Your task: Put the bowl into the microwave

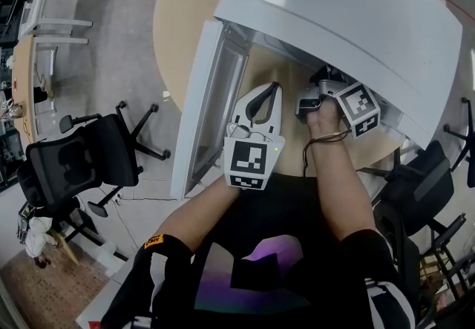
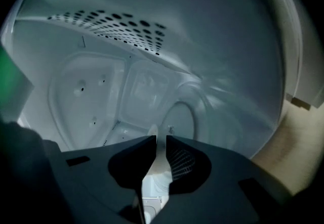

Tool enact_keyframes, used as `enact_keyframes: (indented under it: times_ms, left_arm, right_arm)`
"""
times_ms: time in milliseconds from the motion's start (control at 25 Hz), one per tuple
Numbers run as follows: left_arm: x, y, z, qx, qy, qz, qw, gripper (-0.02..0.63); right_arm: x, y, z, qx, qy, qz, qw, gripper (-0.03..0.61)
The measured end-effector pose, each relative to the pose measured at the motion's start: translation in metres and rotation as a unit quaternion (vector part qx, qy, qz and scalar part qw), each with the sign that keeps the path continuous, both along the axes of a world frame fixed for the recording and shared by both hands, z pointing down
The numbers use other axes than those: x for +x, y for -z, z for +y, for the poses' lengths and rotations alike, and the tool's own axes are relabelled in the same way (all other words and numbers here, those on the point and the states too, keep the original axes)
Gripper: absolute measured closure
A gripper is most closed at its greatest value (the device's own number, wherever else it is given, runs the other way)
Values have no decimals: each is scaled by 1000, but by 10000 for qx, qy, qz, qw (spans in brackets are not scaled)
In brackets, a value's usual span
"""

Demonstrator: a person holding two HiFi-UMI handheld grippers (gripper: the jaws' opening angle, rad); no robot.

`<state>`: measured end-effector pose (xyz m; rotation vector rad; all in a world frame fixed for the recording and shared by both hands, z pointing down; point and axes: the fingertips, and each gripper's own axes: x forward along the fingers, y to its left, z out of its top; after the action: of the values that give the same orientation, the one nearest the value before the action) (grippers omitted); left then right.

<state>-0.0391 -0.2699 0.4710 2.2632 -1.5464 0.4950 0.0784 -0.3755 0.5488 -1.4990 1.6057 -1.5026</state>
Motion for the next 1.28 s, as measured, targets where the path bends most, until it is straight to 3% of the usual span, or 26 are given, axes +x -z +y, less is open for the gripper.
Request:
enact_keyframes:
  times_ms: [640,840,1000,1280]
  left_arm:
    - [0,40,27,421,-174,185,9988,568]
    - [-2,48,38,516,-235,275,9980,568]
    - [-5,58,47,614,-270,362,9971,568]
    - [-10,71,71,751,-366,490,9953,568]
  right_arm:
    - [15,10,32,51,-146,556,9983,526]
    - [8,31,50,301,131,1108,9933,526]
    - [-2,62,69,639,502,1890,9786,526]
    - [-19,110,114,1239,1077,3231,9320,536]
